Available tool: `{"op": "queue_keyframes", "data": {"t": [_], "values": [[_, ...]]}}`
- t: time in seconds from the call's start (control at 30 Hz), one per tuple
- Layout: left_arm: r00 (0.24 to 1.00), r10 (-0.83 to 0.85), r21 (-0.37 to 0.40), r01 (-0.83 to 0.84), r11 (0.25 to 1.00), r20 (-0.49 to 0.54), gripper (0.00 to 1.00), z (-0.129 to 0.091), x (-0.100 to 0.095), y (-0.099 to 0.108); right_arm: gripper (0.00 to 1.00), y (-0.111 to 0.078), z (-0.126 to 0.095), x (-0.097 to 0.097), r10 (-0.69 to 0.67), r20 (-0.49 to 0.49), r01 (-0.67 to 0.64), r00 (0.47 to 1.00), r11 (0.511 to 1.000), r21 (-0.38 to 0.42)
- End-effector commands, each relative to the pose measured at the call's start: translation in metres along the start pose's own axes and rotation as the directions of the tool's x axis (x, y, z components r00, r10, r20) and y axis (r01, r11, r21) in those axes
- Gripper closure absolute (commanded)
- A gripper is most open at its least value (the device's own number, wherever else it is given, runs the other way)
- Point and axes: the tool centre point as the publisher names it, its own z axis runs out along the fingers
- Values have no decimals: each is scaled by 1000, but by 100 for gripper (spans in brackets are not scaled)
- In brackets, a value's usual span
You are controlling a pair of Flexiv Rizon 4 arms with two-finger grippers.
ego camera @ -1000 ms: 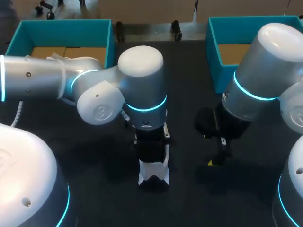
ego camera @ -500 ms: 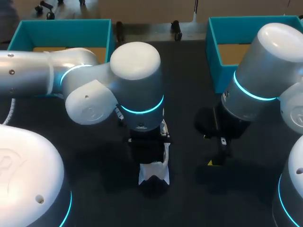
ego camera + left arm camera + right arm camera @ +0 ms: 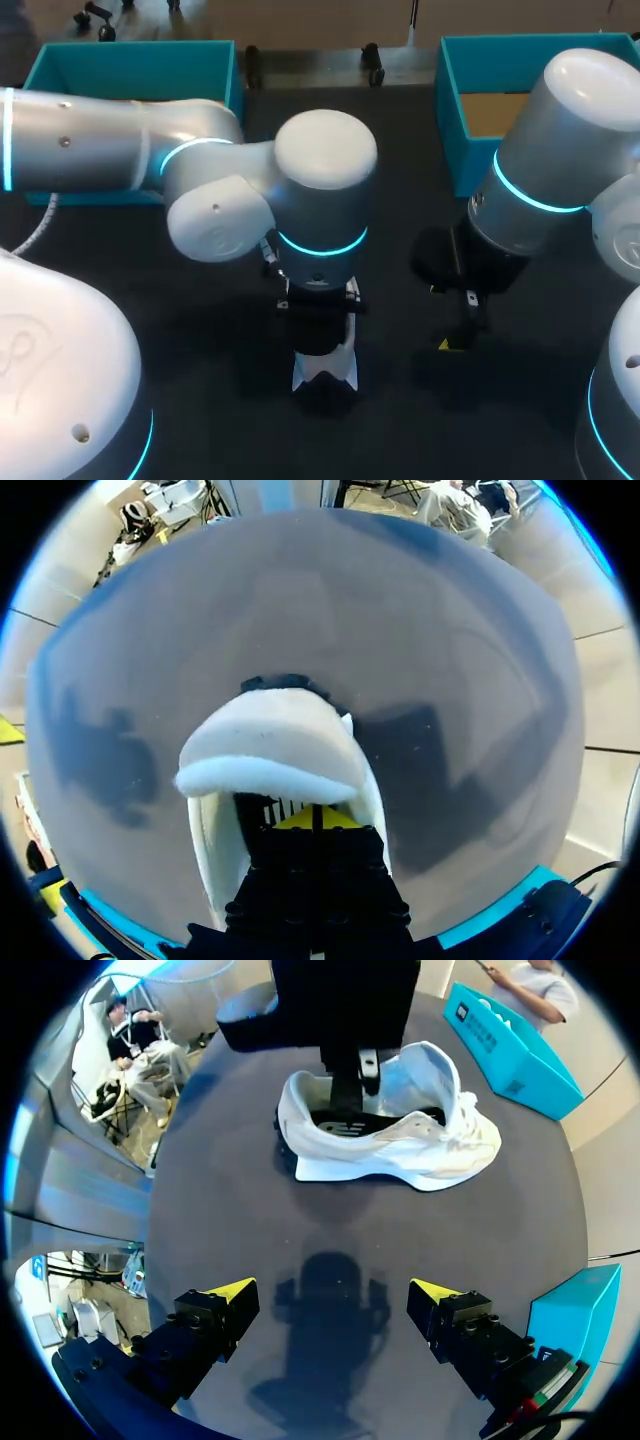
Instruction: Take the shoe out of the shoebox, open the shoe tongue, remove and reinsert the insole, then place the shoe into the shoebox
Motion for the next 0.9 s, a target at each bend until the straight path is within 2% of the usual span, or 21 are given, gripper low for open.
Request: {"op": "queue_keyframes", "data": {"t": [0.03,0.23,0.53,0.9], "values": [[1000,-10,-4,10,1000,-25,100,5,-2,1,0,-1,1,1,0,2,0,1000,1000,-2],[999,-31,-13,31,999,-28,100,18,-3,-1,0,-1,1,1,0,2,0,1000,1000,-2],[996,-45,31,43,999,73,100,30,-12,0,0,-1,1,1,0,2,0,1000,1000,-2],[989,-43,28,39,999,144,100,-11,-2,2,0,-1,1,1,0,2,0,1000,1000,-2]]}}
